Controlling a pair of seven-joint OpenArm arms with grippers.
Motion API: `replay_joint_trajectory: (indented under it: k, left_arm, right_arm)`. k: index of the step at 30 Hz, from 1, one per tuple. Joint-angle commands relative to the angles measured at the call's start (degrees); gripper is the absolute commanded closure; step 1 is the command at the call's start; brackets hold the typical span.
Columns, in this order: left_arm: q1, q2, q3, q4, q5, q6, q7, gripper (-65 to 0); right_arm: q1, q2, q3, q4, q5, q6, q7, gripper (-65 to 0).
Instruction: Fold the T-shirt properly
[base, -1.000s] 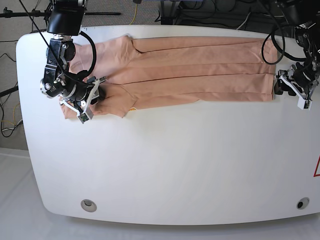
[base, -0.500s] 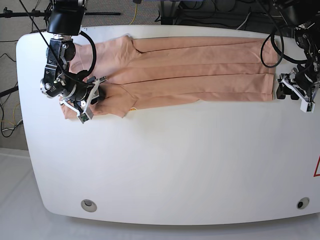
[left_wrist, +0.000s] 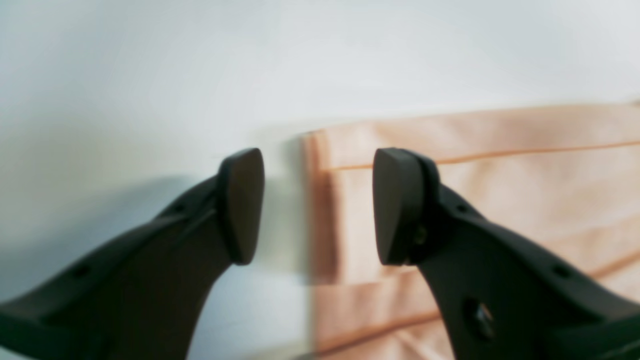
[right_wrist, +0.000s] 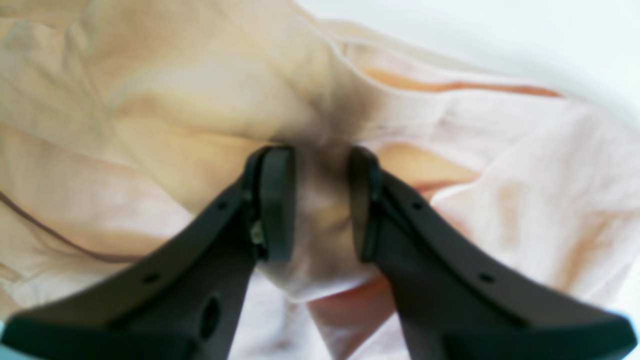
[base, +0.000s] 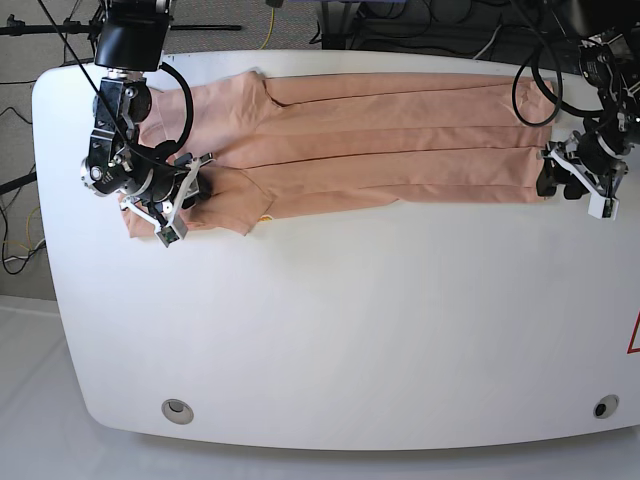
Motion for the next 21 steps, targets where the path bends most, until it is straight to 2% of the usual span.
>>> replay_joint_trajectory:
  k: [1, 11, 17, 21]
  left_arm:
    - [0.1, -0.8, -0.4, 0.4, -1.2, 0.0, -0.5, -30.5]
    - [-0.1, -1.2, -1.1, -0.7, -5.2, 0.0, -1.8, -28.5]
    - [-0.8, -1.2, -1.0, -0.7, -3.6, 0.0, -1.9, -27.8]
    - [-1.9, -0.7, -0.8, -0.2, -0.9, 0.0, -0.8, -30.2]
  right_arm:
    - [0.7, 0.7, 0.3, 0.8, 0.3, 0.1, -0.2, -18.8]
    - [0.7, 0.6, 0.1, 0.8, 0.2, 0.1, 0.1, -18.5]
    - [0.7, 0.6, 0.0, 0.7, 0.1, 0.1, 0.0, -18.6]
    - [0.7, 0.2, 0.0, 0.8, 0.2, 0.1, -0.3, -18.6]
